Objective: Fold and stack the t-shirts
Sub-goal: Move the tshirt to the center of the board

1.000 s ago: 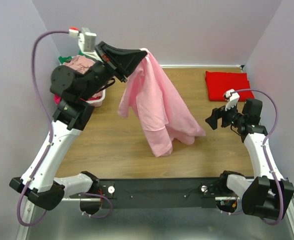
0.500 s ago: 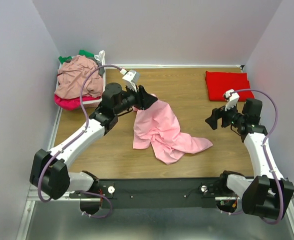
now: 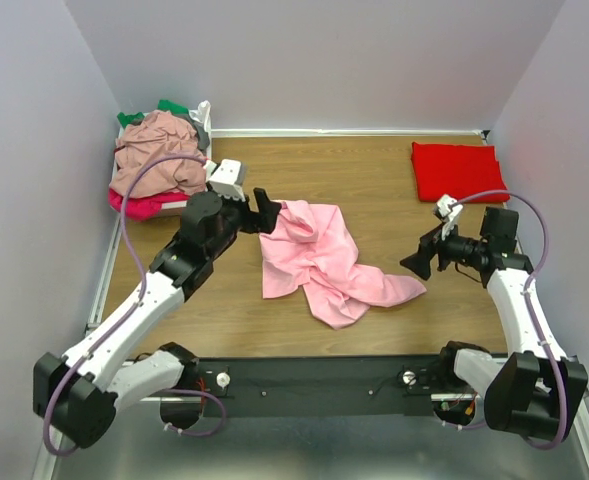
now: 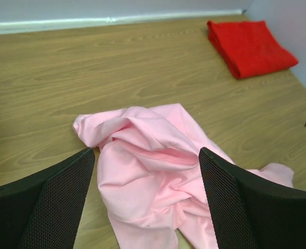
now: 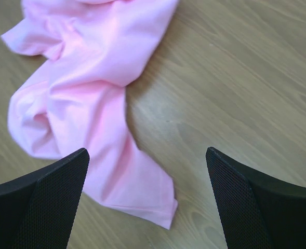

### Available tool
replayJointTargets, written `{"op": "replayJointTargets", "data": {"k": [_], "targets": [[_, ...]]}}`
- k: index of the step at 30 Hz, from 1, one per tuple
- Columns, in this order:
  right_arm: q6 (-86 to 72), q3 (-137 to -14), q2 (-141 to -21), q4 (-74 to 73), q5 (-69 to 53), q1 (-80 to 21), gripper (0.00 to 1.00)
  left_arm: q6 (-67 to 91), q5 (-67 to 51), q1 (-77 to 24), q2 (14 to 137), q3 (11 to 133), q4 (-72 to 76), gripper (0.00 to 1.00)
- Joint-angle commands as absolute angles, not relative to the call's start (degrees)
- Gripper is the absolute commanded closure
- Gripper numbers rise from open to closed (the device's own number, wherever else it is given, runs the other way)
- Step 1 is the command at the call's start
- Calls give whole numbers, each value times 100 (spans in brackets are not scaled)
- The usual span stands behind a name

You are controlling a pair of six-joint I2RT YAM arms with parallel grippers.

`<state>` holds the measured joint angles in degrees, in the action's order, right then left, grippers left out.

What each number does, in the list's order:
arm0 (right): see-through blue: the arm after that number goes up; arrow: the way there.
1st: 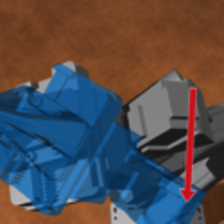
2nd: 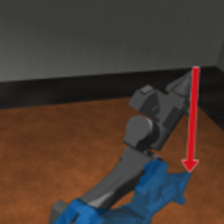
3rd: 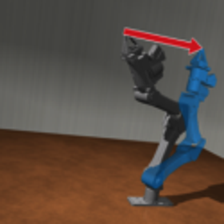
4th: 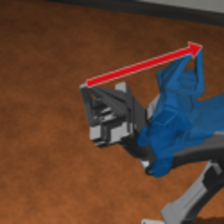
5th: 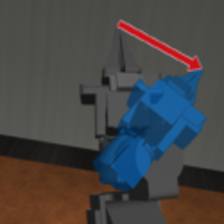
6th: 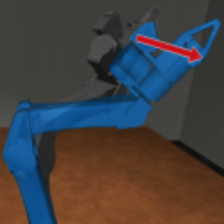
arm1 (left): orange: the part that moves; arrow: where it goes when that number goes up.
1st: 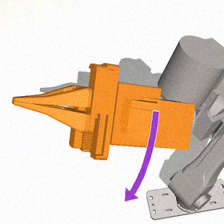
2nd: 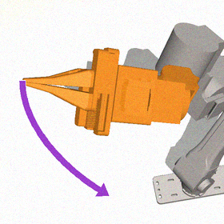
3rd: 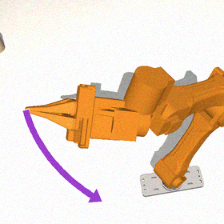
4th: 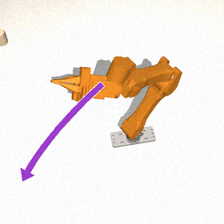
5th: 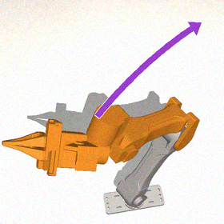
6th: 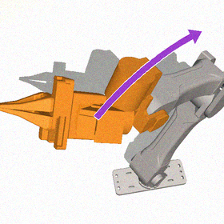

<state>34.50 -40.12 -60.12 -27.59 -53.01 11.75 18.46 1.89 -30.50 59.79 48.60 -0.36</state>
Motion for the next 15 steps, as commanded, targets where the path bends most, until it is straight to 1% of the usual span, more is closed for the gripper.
{"op": "replayJointTargets", "data": {"k": [1,2,5,8,12,15], "targets": [[4541,-3815,-5775,-3479,-6266,1213,0,2651,256,-3050,5354,4247,-211,10],[4544,-3806,-5757,-3559,-6336,1204,0,2820,185,-3050,5231,4245,-220,10],[5008,-3832,-5783,-3839,-6407,1204,0,3416,-182,-3032,4721,3737,-193,11],[5674,-3911,-5818,-4365,-6136,1187,0,3900,-667,-3032,4264,3218,-167,12],[6529,-3929,-5880,-5018,-5066,1187,2,4788,-1377,-3024,3955,2340,113,15],[6785,-3850,-5836,-5299,-4668,1187,4,5376,-1477,-3032,4182,1848,237,17]]}}
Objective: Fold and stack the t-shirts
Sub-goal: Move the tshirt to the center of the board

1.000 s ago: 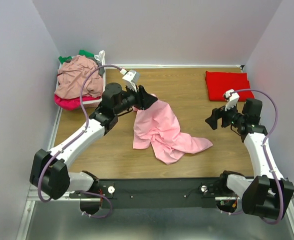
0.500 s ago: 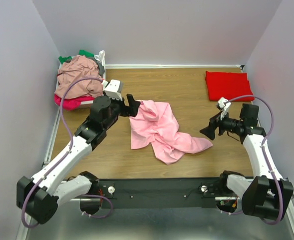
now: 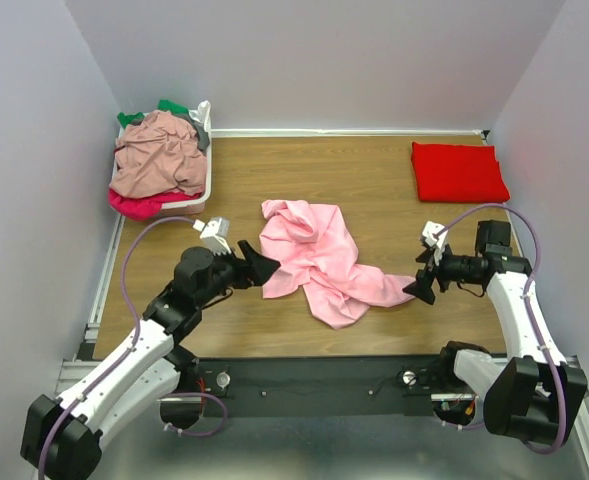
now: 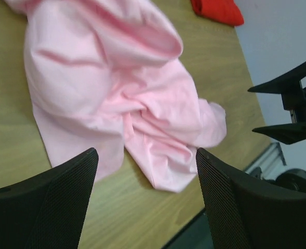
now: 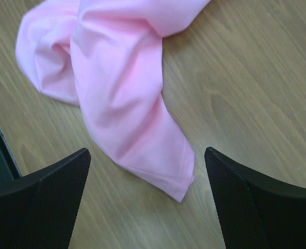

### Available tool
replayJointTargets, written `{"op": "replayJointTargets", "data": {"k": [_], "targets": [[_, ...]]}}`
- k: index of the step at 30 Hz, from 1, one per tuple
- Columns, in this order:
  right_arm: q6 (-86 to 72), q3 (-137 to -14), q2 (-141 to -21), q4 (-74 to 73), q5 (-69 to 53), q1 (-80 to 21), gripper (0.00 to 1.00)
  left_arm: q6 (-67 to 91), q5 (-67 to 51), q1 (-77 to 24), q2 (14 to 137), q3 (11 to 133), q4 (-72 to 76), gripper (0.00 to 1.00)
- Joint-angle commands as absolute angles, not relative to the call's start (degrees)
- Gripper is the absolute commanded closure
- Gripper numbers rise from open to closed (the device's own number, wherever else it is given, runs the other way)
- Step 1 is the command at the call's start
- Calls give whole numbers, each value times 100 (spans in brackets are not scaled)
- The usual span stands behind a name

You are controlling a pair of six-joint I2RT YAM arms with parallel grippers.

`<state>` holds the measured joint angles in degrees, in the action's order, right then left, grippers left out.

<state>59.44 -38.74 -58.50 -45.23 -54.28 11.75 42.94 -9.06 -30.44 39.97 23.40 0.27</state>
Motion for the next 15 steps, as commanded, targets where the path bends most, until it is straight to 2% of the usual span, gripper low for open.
{"op": "replayJointTargets", "data": {"k": [1,6,15], "targets": [[6794,-3832,-5819,-5352,-4650,1187,4,5518,-1433,-3032,4271,1759,263,17],[6697,-3744,-5704,-5458,-4816,1195,5,6082,-1134,-3032,4816,1468,343,25],[6548,-3525,-5871,-4923,-4413,1099,8,6126,-326,-3041,5703,1740,-228,27]]}}
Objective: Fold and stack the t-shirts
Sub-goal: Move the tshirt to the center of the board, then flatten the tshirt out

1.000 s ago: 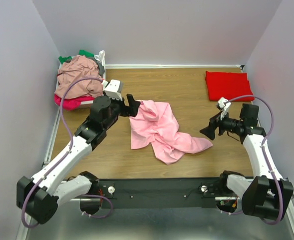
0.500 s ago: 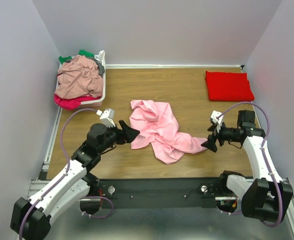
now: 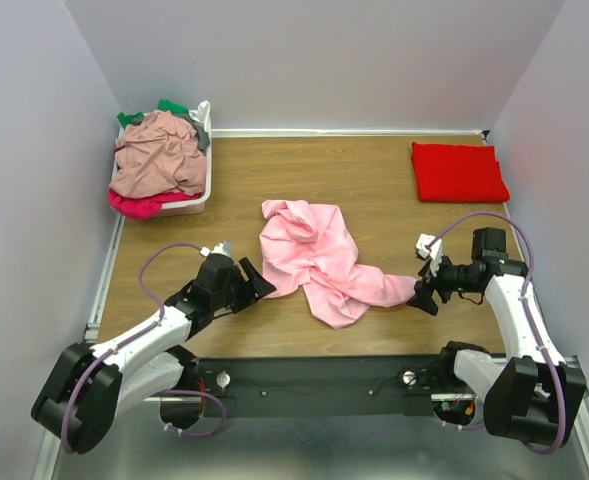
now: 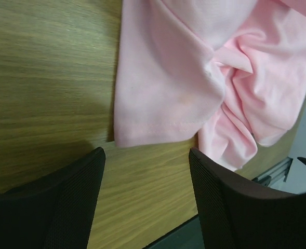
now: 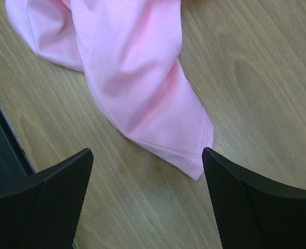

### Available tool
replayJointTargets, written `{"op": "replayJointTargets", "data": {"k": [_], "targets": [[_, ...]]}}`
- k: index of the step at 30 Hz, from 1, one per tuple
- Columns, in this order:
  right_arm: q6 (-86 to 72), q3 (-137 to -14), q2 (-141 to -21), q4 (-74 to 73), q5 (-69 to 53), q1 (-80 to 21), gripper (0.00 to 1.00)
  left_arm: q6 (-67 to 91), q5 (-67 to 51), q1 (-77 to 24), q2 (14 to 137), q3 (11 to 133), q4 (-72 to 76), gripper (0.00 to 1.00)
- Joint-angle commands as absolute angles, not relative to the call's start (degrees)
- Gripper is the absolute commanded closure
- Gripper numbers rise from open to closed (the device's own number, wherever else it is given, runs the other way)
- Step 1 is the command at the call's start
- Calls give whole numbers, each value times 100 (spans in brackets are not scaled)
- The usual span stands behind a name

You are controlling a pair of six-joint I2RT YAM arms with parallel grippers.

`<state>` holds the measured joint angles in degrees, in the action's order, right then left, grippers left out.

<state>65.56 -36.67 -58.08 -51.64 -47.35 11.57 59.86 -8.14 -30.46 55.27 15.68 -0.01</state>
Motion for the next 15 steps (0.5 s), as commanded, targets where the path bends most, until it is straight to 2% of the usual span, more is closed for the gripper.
{"op": "replayJointTargets", "data": {"k": [1,7,12,15], "targets": [[6539,-3507,-5897,-4800,-4316,1055,9,6100,-247,-3041,5826,1766,-272,27],[6416,-3384,-6178,-4430,-3965,678,10,6091,-132,-3041,6099,1793,-220,28],[6021,-3357,-6459,-3912,-3534,19,14,6073,-132,-3041,6318,1881,-80,35],[5854,-3471,-6688,-3806,-3533,17,18,6038,-167,-3067,6468,1925,-27,39]]}}
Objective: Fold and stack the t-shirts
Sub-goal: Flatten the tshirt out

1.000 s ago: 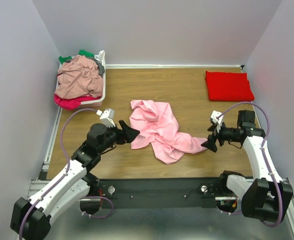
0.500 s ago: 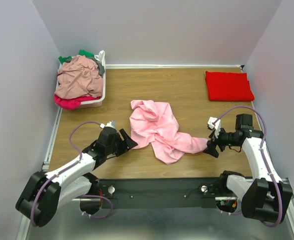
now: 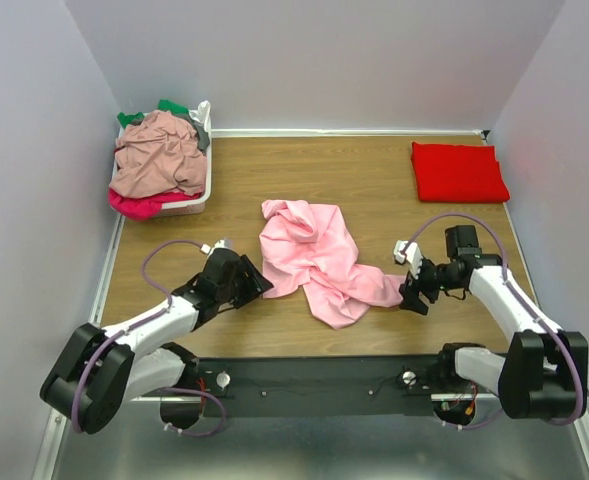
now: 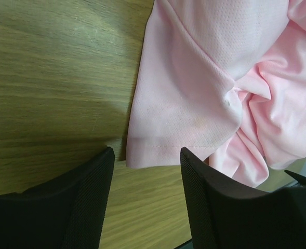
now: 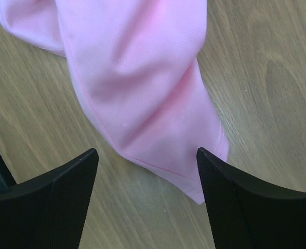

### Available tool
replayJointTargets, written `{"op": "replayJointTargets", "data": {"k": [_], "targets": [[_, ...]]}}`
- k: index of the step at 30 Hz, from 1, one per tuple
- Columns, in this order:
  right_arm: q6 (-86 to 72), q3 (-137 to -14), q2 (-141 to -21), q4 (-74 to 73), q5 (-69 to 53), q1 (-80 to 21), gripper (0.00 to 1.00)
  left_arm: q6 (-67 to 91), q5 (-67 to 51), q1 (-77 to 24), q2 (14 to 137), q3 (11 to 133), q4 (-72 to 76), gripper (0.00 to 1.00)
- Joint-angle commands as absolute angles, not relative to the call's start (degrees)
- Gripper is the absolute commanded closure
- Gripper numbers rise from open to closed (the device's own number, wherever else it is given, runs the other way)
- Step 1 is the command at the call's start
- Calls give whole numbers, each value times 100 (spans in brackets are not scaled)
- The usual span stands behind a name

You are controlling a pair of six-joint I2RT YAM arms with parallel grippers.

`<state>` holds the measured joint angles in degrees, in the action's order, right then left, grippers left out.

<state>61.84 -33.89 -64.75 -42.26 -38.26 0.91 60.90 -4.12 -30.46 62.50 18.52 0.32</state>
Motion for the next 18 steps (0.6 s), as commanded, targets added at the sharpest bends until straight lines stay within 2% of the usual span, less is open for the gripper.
{"op": "replayJointTargets", "data": {"k": [1,7,8,10,11,13,15,16,18], "targets": [[5819,-3506,-6723,-3788,-3551,-139,19,6029,-228,-3076,6564,1934,-26,42],[5722,-3454,-6820,-3647,-3401,-281,23,6003,-308,-3199,6855,1942,211,51],[5713,-3454,-6812,-3639,-3384,-281,24,6003,-308,-3217,6890,1942,237,58],[5687,-3445,-6803,-3621,-3384,-281,27,5977,-360,-3225,6952,1916,316,67],[5678,-3445,-6794,-3595,-3384,-281,30,5968,-378,-3226,6961,1907,351,78],[5660,-3419,-6803,-3560,-3358,-290,37,5976,-439,-3226,6917,1855,457,90],[5669,-3428,-6820,-3551,-3349,-299,46,5977,-483,-3234,6760,1811,527,98],[5660,-3428,-6829,-3551,-3331,-299,49,5959,-483,-3234,6680,1811,536,100],[5616,-3454,-6847,-3559,-3322,-308,62,5907,-492,-3234,6357,1828,545,100]]}}
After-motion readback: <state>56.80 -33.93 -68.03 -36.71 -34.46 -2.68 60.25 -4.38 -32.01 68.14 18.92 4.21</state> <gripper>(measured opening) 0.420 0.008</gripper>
